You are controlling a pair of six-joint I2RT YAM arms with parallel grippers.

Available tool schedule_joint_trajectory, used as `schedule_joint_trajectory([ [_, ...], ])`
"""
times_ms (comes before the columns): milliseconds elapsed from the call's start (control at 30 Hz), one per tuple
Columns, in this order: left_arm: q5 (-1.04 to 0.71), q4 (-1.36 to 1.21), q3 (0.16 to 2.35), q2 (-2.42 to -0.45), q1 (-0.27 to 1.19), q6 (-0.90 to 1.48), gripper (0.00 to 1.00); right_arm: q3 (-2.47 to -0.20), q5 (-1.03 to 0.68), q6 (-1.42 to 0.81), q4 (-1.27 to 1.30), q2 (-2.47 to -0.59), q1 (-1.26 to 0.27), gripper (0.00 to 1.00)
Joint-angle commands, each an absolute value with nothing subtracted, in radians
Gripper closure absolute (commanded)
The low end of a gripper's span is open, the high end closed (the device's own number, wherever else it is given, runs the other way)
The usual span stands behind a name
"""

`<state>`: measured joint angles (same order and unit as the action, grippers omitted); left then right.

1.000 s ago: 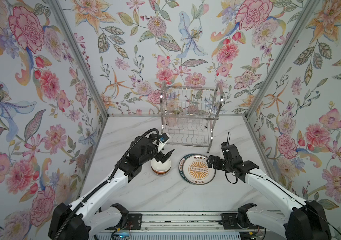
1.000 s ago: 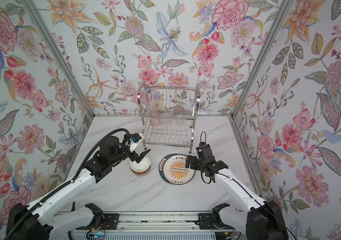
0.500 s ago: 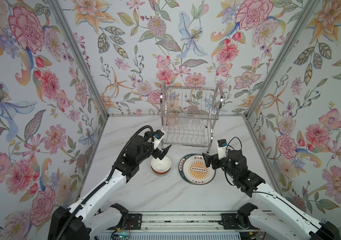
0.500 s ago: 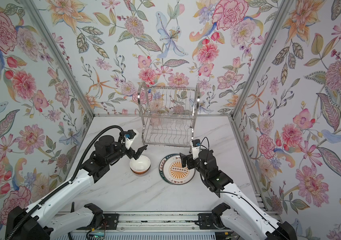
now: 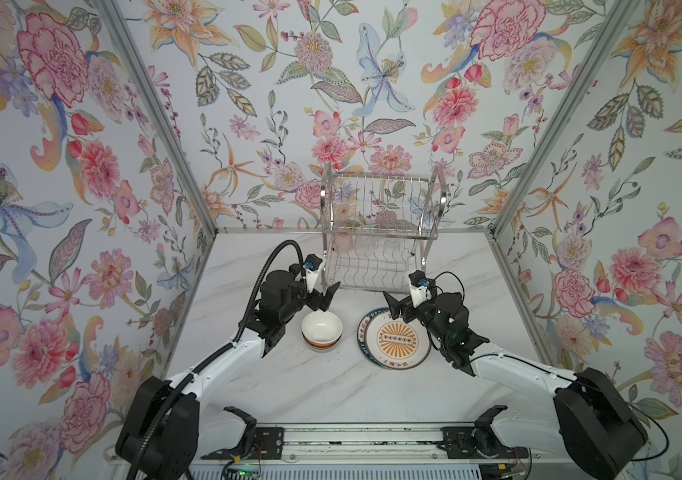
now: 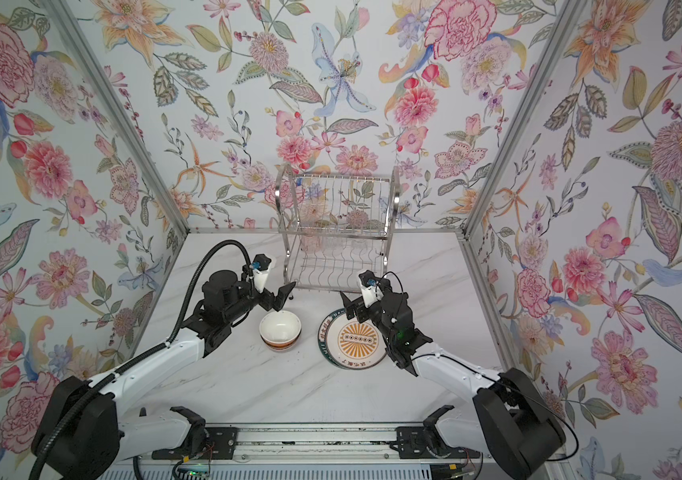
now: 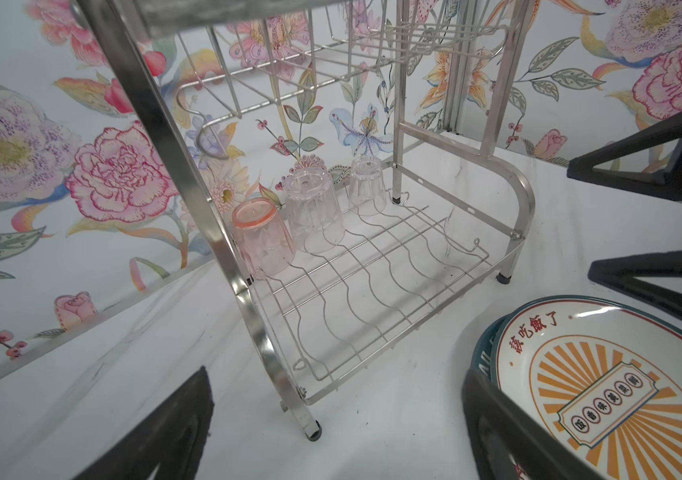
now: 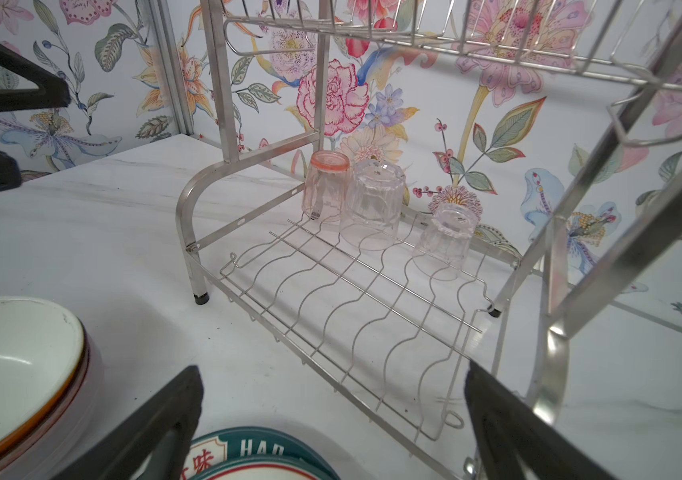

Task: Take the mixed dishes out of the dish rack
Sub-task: 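Open and lift the right gripper off the plate stack toward the rack, then reach the right gripper into the rack's lower tier over the clear glass cup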

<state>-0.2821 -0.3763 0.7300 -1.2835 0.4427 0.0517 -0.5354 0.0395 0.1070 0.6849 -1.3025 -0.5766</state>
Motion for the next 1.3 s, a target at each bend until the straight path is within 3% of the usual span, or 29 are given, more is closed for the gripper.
schedule_joint_trajectory([
  [0, -0.297, -0.492, 0.732, -1.328, 0.417, 0.108, 0.08, -0.592, 0.006, 0.168, 0.868, -1.381, -0.572, 0.01],
  [233, -0.330, -0.483, 0.741, -1.375, 0.407, 0.064, 0.09, -0.715, -0.060, 0.190, 0.979, -1.601, -0.536, 0.01],
  [633, -0.358, -0.421, 0.697, -1.294, 0.406, 0.003, 0.02, -0.989, -0.107, 0.241, 1.033, -1.927, -0.506, 0.01],
  [1267, -0.354, -0.364, 0.661, -1.193, 0.399, -0.029, 0.01, -1.347, -0.174, 0.361, 0.968, -2.238, -0.431, 0.01],
])
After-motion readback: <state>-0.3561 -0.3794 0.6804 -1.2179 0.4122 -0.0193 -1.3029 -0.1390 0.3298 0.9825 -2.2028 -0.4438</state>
